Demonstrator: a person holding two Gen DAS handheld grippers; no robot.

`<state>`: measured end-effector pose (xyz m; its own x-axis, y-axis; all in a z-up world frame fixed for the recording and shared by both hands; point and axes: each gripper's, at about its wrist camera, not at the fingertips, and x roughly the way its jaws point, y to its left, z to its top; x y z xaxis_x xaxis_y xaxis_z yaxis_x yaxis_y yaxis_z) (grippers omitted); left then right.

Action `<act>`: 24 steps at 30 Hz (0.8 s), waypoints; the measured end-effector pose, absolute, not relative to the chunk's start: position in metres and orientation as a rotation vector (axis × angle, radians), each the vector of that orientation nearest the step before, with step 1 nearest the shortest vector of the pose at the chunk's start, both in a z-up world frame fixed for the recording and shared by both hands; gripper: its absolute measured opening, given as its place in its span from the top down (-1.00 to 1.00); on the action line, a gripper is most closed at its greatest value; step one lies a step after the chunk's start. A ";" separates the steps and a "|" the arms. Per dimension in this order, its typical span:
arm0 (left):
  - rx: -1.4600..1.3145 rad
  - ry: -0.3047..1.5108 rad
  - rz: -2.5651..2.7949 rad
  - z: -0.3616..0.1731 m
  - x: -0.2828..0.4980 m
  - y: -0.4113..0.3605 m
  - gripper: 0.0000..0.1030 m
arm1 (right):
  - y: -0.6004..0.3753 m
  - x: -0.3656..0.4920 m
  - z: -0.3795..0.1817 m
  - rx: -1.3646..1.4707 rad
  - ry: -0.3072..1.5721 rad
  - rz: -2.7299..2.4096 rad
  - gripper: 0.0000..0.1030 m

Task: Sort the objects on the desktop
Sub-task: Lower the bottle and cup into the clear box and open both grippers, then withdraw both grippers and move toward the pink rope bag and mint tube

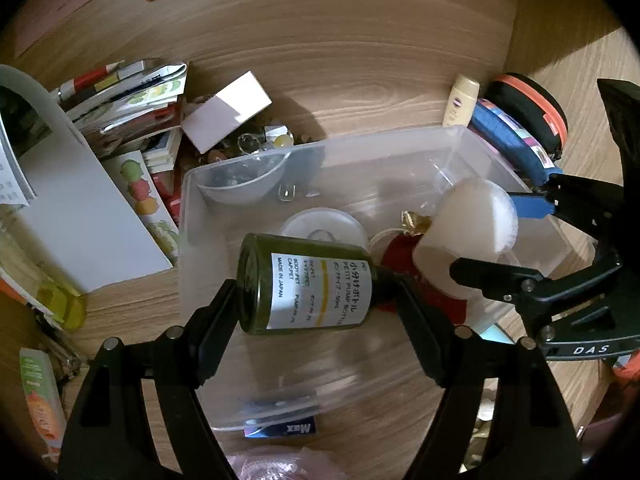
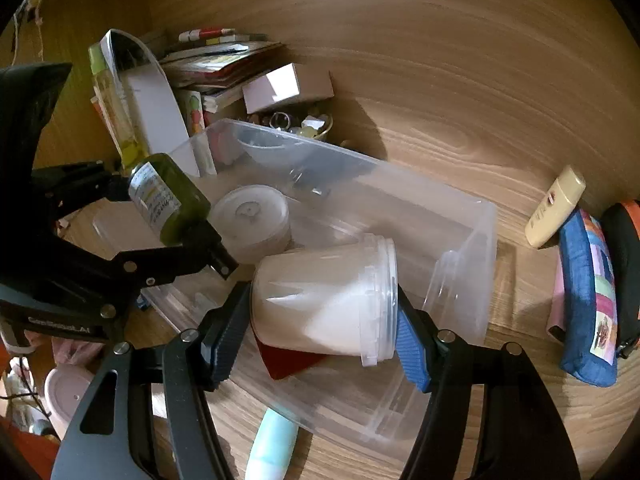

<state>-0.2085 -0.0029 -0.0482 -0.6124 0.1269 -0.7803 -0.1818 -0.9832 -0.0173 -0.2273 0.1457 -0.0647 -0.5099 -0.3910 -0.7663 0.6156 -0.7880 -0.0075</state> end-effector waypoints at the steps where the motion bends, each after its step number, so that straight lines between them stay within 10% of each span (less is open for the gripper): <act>1: -1.288 0.092 2.677 -0.048 -0.209 -0.003 -0.52 | 0.145 -0.227 -0.065 1.062 0.384 -2.284 -0.22; 13: -1.248 0.161 2.724 -0.039 -0.192 0.004 -0.63 | 0.148 -0.218 -0.053 0.990 0.478 -2.355 -0.30; 24: -1.138 0.182 2.822 -0.007 -0.160 0.006 -0.90 | 0.155 -0.175 -0.008 0.783 0.551 -2.494 -0.78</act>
